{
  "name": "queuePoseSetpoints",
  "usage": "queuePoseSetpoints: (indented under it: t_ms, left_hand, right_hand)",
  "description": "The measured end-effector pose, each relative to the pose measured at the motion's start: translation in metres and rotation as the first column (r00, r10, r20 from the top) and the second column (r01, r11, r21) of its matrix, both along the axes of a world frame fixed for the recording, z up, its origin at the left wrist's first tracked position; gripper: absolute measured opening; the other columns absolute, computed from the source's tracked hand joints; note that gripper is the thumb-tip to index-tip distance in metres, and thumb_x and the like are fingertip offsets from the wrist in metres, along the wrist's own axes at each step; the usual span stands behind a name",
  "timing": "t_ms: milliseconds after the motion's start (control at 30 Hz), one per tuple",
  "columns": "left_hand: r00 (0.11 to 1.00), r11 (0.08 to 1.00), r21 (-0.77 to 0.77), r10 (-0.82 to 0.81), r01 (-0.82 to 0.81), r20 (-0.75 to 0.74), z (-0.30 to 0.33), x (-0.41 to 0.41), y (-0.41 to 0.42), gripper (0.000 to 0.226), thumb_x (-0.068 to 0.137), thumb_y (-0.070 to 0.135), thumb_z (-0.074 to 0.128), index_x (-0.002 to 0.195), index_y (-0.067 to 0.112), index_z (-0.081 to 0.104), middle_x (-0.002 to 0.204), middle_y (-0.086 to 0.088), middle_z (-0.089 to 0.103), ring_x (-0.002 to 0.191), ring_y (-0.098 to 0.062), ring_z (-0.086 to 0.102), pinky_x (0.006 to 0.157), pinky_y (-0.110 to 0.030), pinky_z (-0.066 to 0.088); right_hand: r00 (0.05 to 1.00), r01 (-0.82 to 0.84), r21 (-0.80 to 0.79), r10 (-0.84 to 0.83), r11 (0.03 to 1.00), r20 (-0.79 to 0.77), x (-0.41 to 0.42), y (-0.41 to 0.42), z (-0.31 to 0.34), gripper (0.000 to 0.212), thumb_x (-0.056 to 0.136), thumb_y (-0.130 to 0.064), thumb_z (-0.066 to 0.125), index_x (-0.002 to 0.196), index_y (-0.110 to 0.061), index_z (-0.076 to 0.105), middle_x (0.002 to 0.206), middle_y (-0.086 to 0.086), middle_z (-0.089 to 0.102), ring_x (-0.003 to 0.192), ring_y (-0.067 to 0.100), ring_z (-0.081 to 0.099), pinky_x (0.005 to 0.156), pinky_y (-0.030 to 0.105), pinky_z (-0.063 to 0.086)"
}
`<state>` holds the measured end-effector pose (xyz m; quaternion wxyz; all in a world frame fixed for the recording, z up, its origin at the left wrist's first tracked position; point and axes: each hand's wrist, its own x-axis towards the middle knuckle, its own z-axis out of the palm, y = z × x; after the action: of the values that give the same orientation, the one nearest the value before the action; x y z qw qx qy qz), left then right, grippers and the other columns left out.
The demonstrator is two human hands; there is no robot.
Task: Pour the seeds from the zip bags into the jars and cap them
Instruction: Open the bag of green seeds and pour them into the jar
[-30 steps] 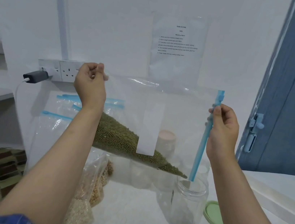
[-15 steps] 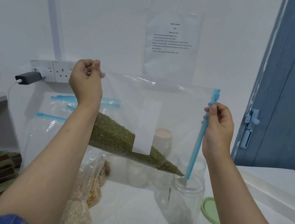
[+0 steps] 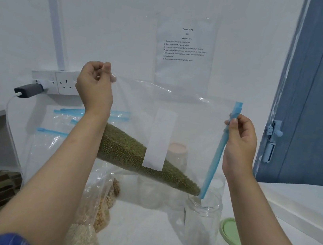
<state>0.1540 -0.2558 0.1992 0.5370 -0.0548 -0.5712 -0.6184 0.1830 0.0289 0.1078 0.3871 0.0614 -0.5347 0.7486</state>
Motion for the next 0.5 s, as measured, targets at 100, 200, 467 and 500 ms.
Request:
queuePoseSetpoints:
  t_ms: [100, 200, 467, 500]
  left_hand:
    - [1.000, 1.000, 0.001, 0.000, 0.000, 0.001, 0.002, 0.000, 0.001, 0.014, 0.094, 0.031, 0.064, 0.082, 0.029, 0.057, 0.062, 0.009, 0.065, 0.069, -0.009, 0.065, 0.091, -0.042, 0.056]
    - [1.000, 1.000, 0.000, 0.003, -0.003, 0.001, 0.004, 0.000, 0.002, 0.014, 0.094, 0.030, 0.064, 0.081, 0.029, 0.057, 0.062, 0.008, 0.065, 0.069, -0.007, 0.066, 0.091, -0.041, 0.056]
    - [1.000, 1.000, 0.006, -0.021, 0.021, 0.000, 0.011, 0.003, 0.008, 0.014, 0.094, 0.028, 0.064, 0.082, 0.027, 0.057, 0.062, 0.008, 0.065, 0.067, -0.004, 0.066, 0.093, -0.040, 0.056]
    - [1.000, 1.000, 0.006, -0.020, 0.020, 0.001, 0.011, 0.003, 0.008, 0.015, 0.094, 0.028, 0.064, 0.081, 0.028, 0.057, 0.061, 0.008, 0.064, 0.067, -0.004, 0.065, 0.093, -0.040, 0.055]
  right_hand:
    - [1.000, 0.011, 0.000, -0.011, 1.000, -0.004, 0.001, 0.001, 0.002, 0.017, 0.104, -0.017, 0.050, 0.099, -0.029, 0.061, 0.087, -0.014, 0.064, 0.085, 0.000, 0.056, 0.085, 0.017, 0.046]
    - [1.000, 0.016, -0.010, -0.016, 1.000, -0.008, 0.002, 0.001, 0.003, 0.017, 0.103, -0.017, 0.051, 0.098, -0.029, 0.060, 0.087, -0.013, 0.065, 0.084, -0.001, 0.056, 0.083, 0.017, 0.045]
    - [1.000, 0.010, -0.036, -0.009, 0.999, 0.009, 0.006, 0.002, 0.005, 0.017, 0.104, -0.016, 0.050, 0.097, -0.029, 0.060, 0.087, -0.013, 0.064, 0.082, -0.003, 0.056, 0.084, 0.017, 0.044]
    - [1.000, 0.008, -0.038, -0.007, 0.999, 0.012, 0.006, 0.002, 0.005, 0.017, 0.104, -0.016, 0.050, 0.097, -0.029, 0.060, 0.087, -0.013, 0.064, 0.083, -0.003, 0.056, 0.084, 0.018, 0.044]
